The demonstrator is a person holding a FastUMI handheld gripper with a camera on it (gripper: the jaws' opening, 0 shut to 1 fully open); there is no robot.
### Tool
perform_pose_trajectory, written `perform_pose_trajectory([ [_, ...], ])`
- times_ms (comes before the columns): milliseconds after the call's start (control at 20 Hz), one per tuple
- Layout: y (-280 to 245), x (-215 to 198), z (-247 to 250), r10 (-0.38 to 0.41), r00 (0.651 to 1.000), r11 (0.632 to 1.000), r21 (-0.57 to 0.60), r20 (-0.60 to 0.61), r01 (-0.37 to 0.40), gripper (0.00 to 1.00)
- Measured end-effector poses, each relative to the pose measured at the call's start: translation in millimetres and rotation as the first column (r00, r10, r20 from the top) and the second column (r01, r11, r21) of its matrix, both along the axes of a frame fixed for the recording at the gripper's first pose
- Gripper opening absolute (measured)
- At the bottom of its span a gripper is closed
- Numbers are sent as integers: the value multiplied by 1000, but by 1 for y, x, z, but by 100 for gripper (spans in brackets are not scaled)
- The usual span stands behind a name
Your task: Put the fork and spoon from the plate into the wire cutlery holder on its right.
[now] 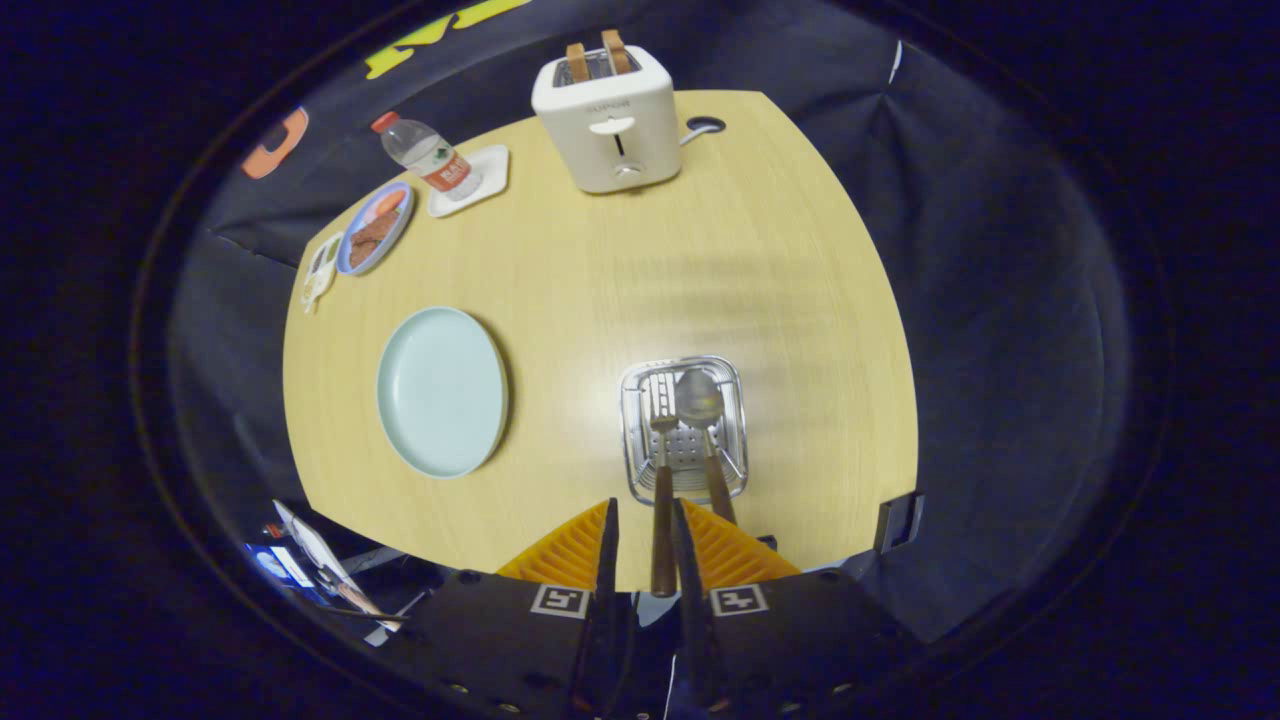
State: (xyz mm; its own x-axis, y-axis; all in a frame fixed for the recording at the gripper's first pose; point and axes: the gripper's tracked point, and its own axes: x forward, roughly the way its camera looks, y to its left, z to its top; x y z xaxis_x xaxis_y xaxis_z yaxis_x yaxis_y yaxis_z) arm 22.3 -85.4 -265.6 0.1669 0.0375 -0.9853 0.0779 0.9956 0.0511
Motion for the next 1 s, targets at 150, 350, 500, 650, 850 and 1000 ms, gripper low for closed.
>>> perform_pose_trajectory([
  [150, 22, 5, 23, 42, 987, 999, 8, 154, -44, 31],
  [350, 64, 18, 80, 89, 877, 996, -21, 472, -91, 36],
  [500, 99, 18, 129, 131, 743, 991, -57, 657, -123, 57],
  [650, 134, 7, 169, 124, 623, 990, -52, 773, -132, 81],
  [850, 157, 1, 223, 132, 404, 990, -99, 905, -103, 98],
  [1000, 171, -18, 261, 94, 239, 993, -76, 966, -87, 97],
])
